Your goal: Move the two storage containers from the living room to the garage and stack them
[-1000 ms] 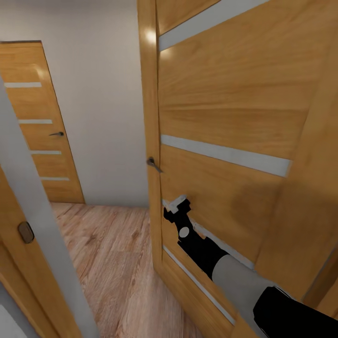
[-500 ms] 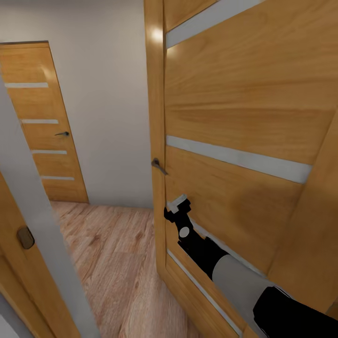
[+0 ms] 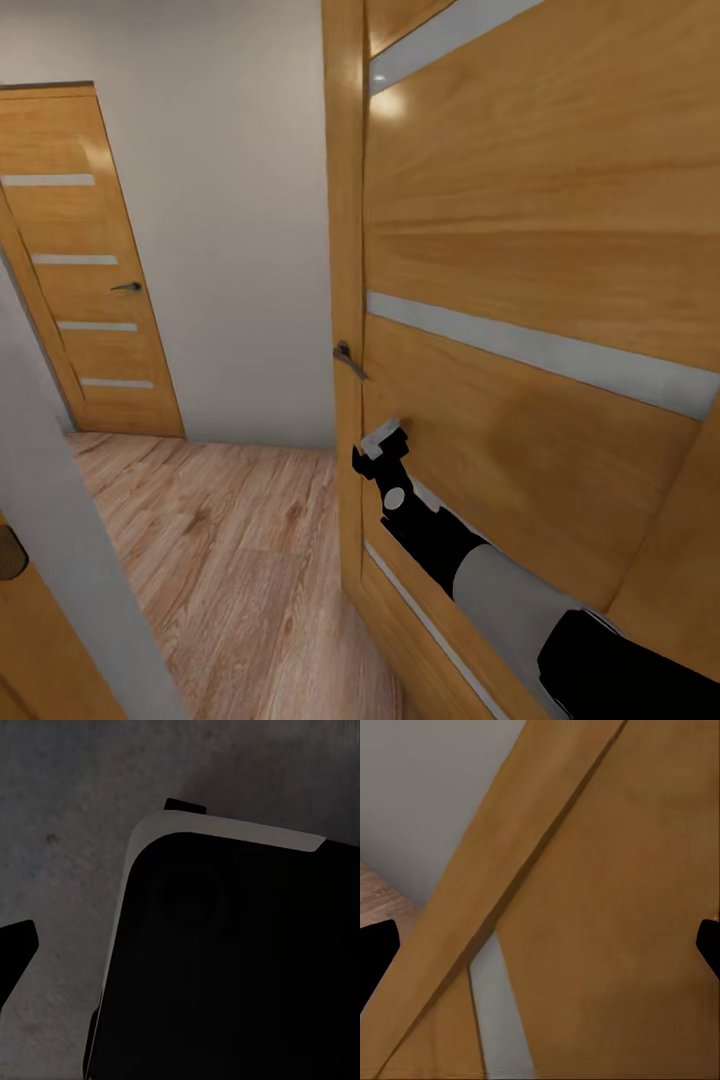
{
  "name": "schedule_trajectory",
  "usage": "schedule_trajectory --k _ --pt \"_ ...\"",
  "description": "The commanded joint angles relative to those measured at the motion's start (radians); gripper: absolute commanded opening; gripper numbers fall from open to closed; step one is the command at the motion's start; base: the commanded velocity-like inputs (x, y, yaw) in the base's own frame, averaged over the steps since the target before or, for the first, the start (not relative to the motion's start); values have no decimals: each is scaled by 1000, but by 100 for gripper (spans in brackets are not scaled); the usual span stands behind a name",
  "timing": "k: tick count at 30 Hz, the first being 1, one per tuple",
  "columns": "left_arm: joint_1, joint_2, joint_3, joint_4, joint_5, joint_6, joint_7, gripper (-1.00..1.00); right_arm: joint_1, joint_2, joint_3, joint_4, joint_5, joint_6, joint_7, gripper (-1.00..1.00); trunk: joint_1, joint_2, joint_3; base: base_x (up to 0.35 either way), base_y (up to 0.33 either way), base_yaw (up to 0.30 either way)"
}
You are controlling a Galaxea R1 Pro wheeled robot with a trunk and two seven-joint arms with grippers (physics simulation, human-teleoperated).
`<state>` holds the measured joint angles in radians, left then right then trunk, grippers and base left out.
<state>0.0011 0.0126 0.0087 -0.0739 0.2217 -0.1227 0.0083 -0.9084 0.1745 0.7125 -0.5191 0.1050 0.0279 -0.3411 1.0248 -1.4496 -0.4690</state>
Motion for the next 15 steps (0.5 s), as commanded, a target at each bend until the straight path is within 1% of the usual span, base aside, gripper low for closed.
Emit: schedule_trajectory --k 1,8,15 --pt "0 0 1 -1 4 -2 1 100 -1 0 -3 12 1 3 -10 100 0 0 -1 100 0 0" --pt "0 1 1 -2 4 -2 1 100 -1 0 -12 21 2 15 -13 100 0 0 -1 83 0 0" --pt "0 1 1 -1 4 -2 1 100 -1 0 -11 22 1 24 -13 100 0 0 -1 78 0 0"
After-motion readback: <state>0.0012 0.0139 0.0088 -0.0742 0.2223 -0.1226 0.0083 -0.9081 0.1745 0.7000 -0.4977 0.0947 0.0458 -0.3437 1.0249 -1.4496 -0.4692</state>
